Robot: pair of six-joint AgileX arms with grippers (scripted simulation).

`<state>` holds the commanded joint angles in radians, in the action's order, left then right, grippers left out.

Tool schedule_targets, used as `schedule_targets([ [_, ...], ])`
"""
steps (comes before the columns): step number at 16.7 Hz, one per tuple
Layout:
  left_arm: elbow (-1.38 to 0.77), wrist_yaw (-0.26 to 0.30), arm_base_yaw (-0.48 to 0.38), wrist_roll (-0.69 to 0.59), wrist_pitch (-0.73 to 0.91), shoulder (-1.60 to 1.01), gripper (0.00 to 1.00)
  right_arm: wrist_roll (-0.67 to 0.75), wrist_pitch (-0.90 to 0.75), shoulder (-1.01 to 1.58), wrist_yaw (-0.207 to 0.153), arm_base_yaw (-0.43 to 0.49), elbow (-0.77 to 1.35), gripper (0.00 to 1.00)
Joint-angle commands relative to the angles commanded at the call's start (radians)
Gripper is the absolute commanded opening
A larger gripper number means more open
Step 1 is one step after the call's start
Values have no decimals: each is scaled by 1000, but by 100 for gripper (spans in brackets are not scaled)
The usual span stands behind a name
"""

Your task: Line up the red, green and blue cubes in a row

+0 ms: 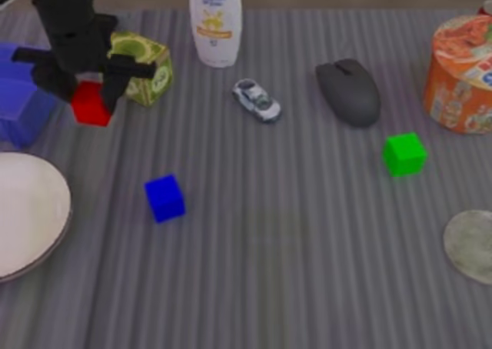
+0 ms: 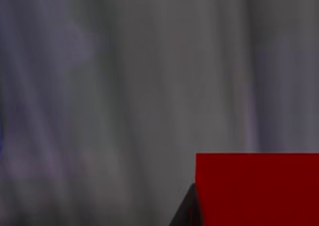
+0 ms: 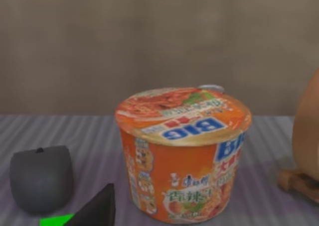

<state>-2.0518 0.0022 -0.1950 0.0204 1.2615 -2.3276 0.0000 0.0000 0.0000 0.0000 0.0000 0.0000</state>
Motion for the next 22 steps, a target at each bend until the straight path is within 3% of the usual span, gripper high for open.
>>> schedule_targets([
  [11, 468, -19, -388, -589, -119, 335, 0, 0, 0, 0, 0, 0, 0, 100],
  [18, 502, -21, -412, -619, -131, 358, 0, 0, 0, 0, 0, 0, 0, 100],
  [22, 577, -24, -418, -612, -241, 330, 0, 0, 0, 0, 0, 0, 0, 100],
])
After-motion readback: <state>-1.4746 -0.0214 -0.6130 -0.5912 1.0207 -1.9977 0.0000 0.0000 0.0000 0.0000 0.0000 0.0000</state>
